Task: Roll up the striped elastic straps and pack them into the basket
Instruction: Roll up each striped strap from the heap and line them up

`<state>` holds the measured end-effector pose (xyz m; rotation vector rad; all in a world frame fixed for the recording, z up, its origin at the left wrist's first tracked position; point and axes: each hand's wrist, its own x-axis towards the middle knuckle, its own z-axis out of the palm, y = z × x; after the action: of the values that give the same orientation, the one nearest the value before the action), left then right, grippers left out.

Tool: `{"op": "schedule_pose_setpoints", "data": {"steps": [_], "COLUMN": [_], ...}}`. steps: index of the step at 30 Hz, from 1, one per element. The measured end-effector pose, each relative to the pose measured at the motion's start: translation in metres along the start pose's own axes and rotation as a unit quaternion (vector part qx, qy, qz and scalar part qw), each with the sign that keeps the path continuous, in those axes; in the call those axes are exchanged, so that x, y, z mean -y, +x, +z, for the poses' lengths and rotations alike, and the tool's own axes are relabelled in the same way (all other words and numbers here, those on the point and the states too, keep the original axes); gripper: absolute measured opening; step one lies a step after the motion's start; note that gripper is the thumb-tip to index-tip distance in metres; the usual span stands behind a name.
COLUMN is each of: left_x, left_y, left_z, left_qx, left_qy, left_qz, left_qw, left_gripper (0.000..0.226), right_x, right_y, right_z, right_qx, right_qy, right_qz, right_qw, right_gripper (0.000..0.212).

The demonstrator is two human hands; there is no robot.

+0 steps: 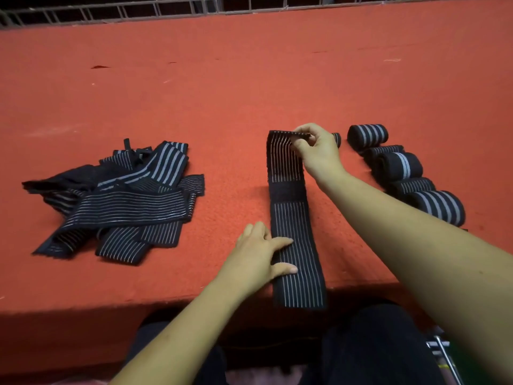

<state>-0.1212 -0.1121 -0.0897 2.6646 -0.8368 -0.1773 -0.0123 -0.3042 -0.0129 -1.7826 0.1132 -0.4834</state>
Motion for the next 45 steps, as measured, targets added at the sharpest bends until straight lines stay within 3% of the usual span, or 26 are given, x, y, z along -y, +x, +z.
{"op": "schedule_pose_setpoints", "data": {"steps": [6,12,17,24,26,29,32,34,37,41,45], "left_x": [0.016,0.028,0.033,0.034,0.035,0.038,0.039,0.041,0.047,0.058,0.062], "left_y": [0.036,0.087,0.093,0.095,0.095,0.097,0.098,0.101,0.118,0.158,0.176], "left_z": [-0.007,0.003,0.018,0.019,0.020,0.020,0.019,0.013,-0.006,-0.032,-0.023], "left_qx": [-0.008,-0.085,-0.145,-0.153,-0.148,-0.144,-0.140,-0.121,-0.122,-0.239,-0.240], "left_qy": [-0.079,-0.053,-0.012,-0.007,-0.008,-0.014,-0.038,-0.119,-0.319,-0.433,-0.420], "left_qz": [0.026,0.015,0.060,0.058,0.056,0.059,0.063,0.046,-0.042,-0.186,-0.139], "left_qw": [0.996,0.995,0.988,0.987,0.987,0.988,0.987,0.985,0.939,0.849,0.864], "left_gripper": [0.044,0.054,0.055,0.049,0.049,0.048,0.043,0.034,0.007,0.022,0.030], "right_x": [-0.027,-0.057,-0.075,-0.097,-0.096,-0.091,-0.085,-0.083,-0.081,-0.082,-0.091], "right_y": [0.015,0.040,0.066,0.079,0.080,0.079,0.070,0.063,0.049,0.033,0.030], "right_z": [0.002,0.014,0.017,0.027,0.028,0.026,0.022,0.018,0.011,0.005,-0.002], "right_qx": [-0.007,-0.008,-0.043,0.014,0.015,0.003,-0.003,0.006,0.048,0.119,0.137], "right_qy": [-0.001,-0.057,-0.165,-0.394,-0.366,-0.221,-0.078,-0.027,0.045,0.142,0.184], "right_qz": [0.032,0.055,0.053,0.122,0.115,0.122,0.101,0.063,0.025,0.024,0.019], "right_qw": [0.999,0.997,0.984,0.911,0.923,0.967,0.992,0.998,0.998,0.982,0.973], "right_gripper": [0.018,0.023,0.008,0.028,0.024,0.010,0.017,0.020,0.018,0.012,0.008]}}
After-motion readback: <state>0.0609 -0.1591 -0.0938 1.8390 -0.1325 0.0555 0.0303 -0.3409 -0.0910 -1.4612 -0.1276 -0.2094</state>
